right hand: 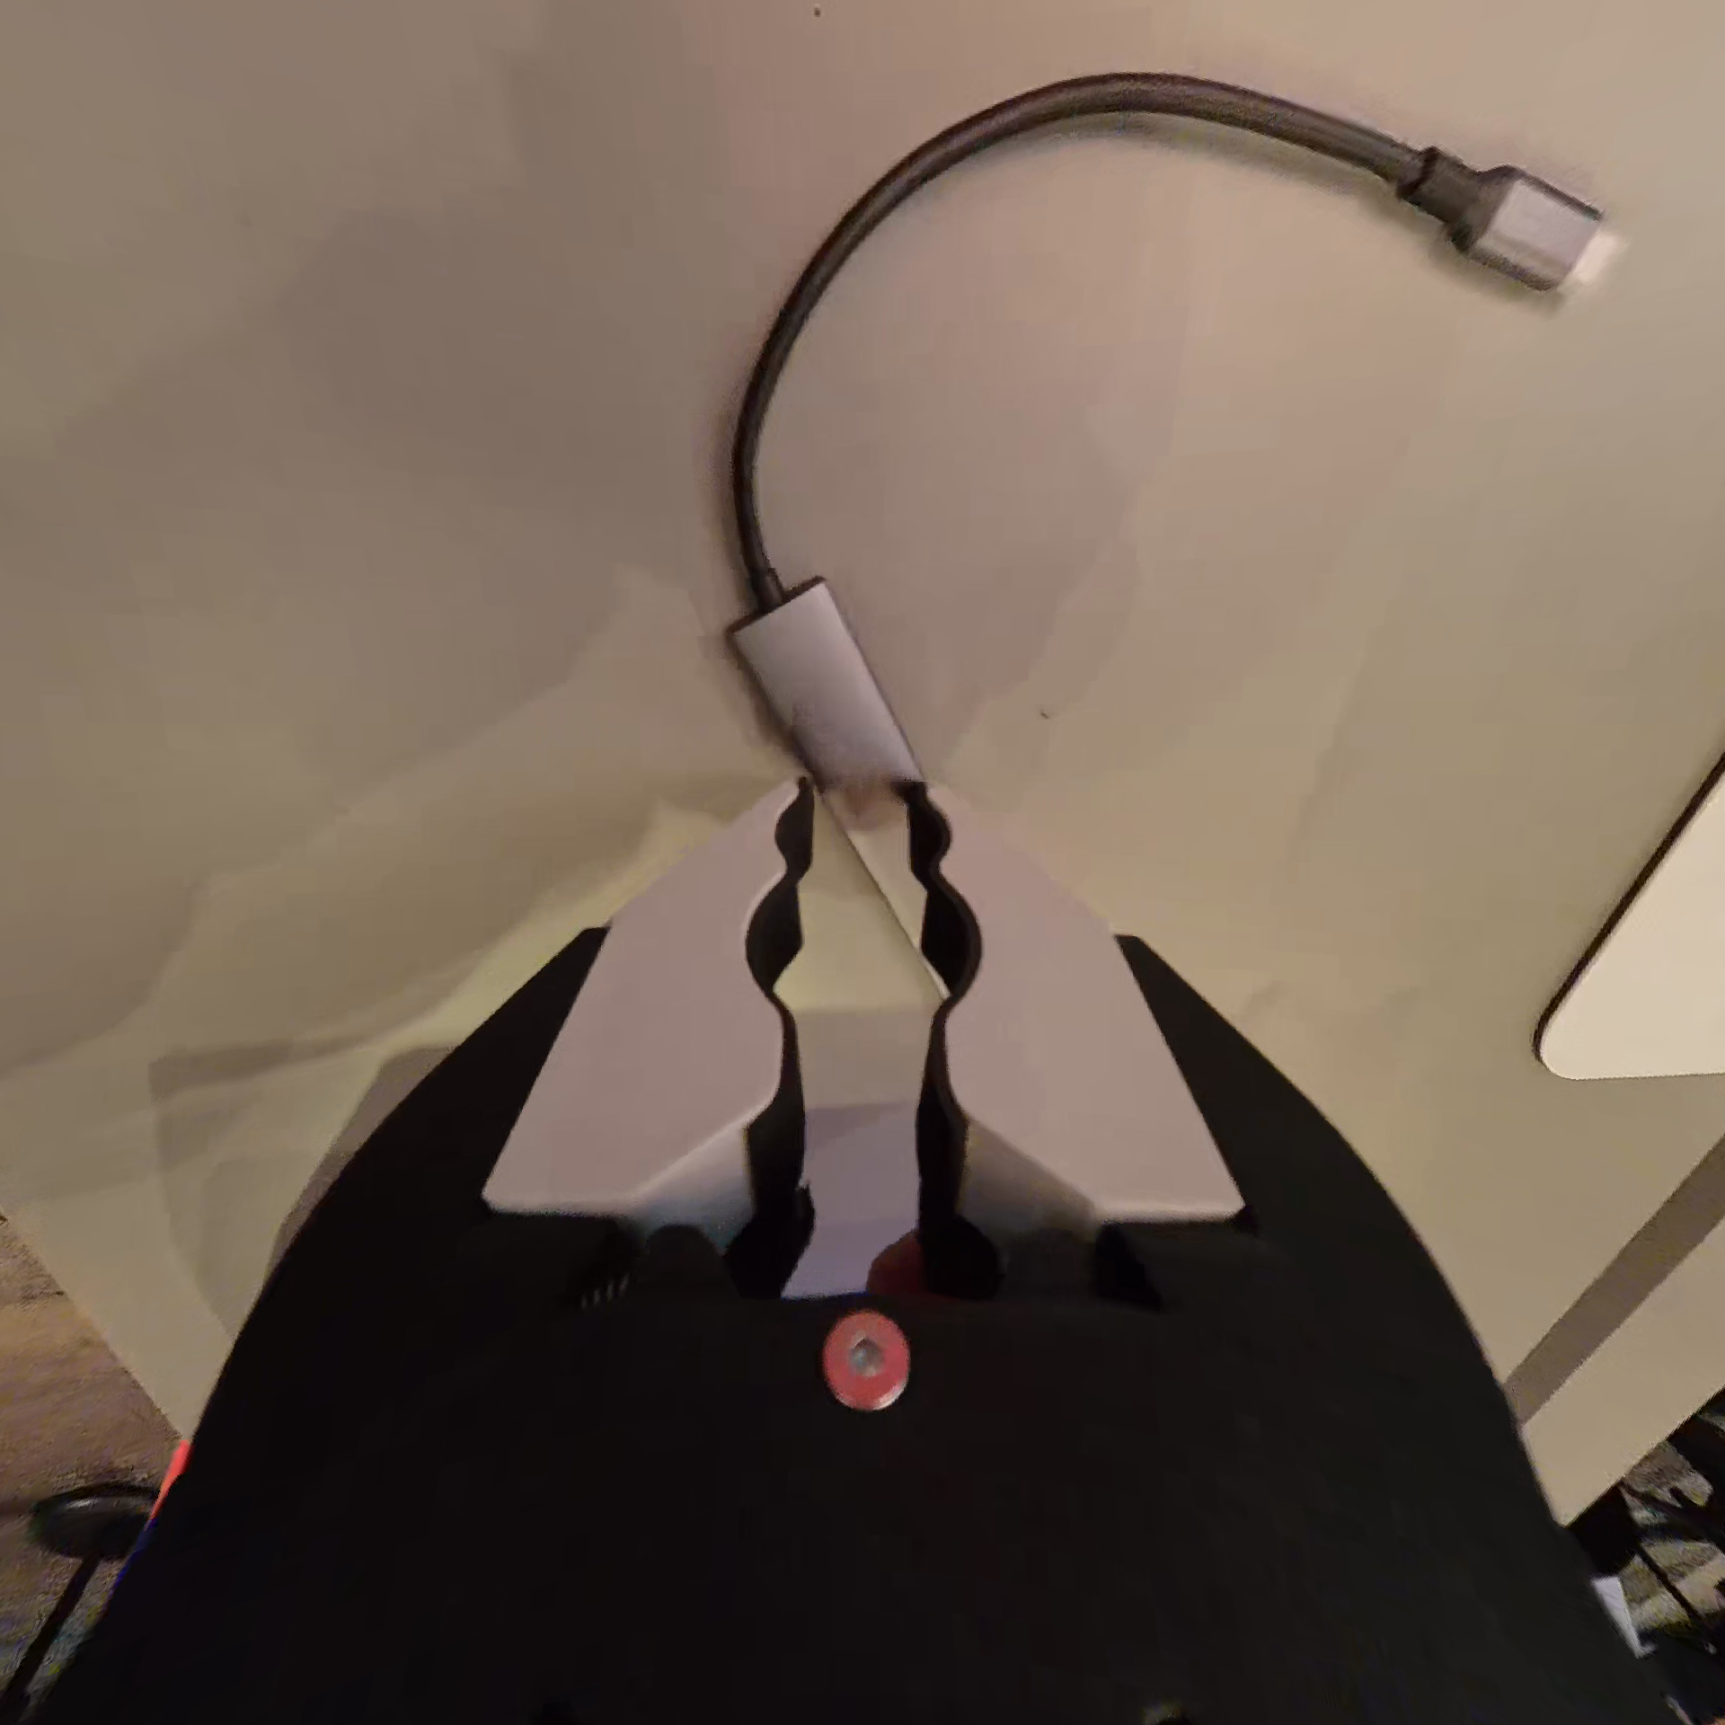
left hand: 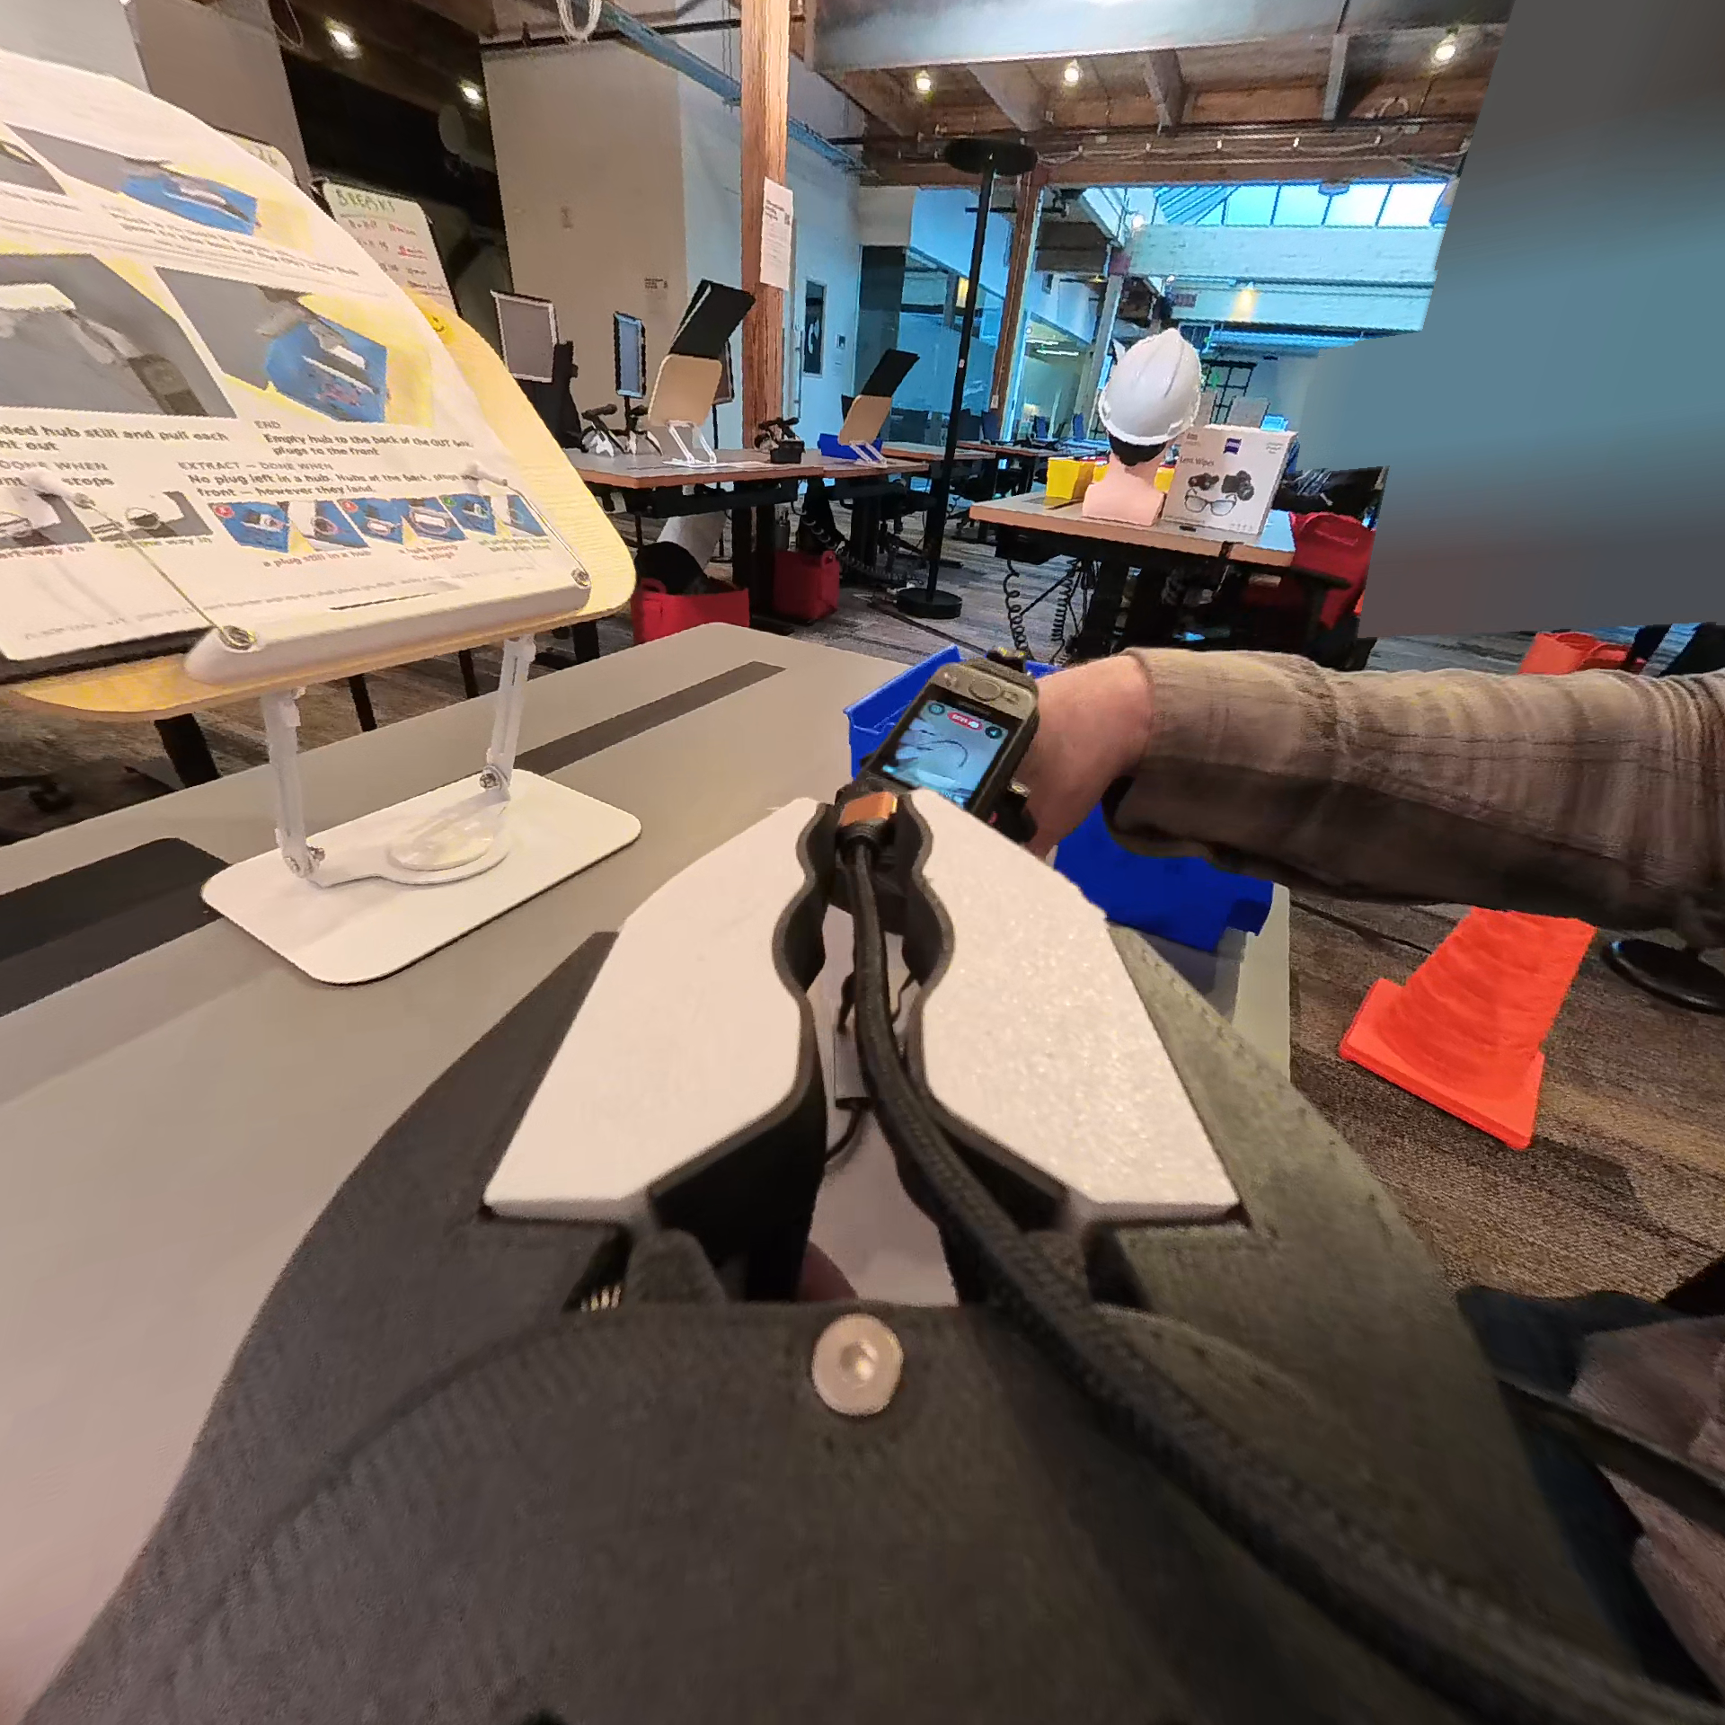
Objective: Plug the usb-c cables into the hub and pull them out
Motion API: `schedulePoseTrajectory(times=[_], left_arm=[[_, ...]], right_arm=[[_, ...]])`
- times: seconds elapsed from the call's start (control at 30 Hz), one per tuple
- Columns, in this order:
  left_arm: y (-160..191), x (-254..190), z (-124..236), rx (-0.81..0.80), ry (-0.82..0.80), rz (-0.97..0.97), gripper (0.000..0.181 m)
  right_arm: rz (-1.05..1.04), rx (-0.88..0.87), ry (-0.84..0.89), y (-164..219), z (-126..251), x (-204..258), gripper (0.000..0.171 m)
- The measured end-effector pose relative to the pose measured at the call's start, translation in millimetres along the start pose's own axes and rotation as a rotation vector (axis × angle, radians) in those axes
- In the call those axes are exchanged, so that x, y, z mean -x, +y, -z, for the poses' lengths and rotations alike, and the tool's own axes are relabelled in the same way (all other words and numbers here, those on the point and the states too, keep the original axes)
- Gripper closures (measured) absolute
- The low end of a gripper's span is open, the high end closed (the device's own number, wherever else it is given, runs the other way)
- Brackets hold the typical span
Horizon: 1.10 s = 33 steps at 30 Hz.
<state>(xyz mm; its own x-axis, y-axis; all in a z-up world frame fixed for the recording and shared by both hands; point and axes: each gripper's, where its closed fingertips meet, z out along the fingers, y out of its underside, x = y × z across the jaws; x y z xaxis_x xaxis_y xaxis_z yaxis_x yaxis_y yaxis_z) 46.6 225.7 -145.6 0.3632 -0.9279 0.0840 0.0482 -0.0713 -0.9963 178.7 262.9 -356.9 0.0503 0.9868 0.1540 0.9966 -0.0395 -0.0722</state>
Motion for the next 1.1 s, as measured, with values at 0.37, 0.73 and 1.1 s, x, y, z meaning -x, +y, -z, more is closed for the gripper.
schedulePoseTrajectory(times=[0.37, 0.73, 1.1], left_arm=[[-6.6, 2.0, 3.2, -0.011, -0.011, -0.007, 0.17], [-4.6, 3.5, 3.1, -0.005, -0.014, -0.002, 0.17], [-6.2, 4.2, 5.2, -0.005, -0.015, -0.004, 0.17]], right_arm=[[-0.264, -0.188, -0.131, -17.8, 6.5, 26.8, 0.169], [-0.466, -0.155, 0.006, 28.4, 42.1, -15.8, 0.105], [-0.164, -0.02, 0.076, 29.9, 31.3, -16.3, 0.12]])
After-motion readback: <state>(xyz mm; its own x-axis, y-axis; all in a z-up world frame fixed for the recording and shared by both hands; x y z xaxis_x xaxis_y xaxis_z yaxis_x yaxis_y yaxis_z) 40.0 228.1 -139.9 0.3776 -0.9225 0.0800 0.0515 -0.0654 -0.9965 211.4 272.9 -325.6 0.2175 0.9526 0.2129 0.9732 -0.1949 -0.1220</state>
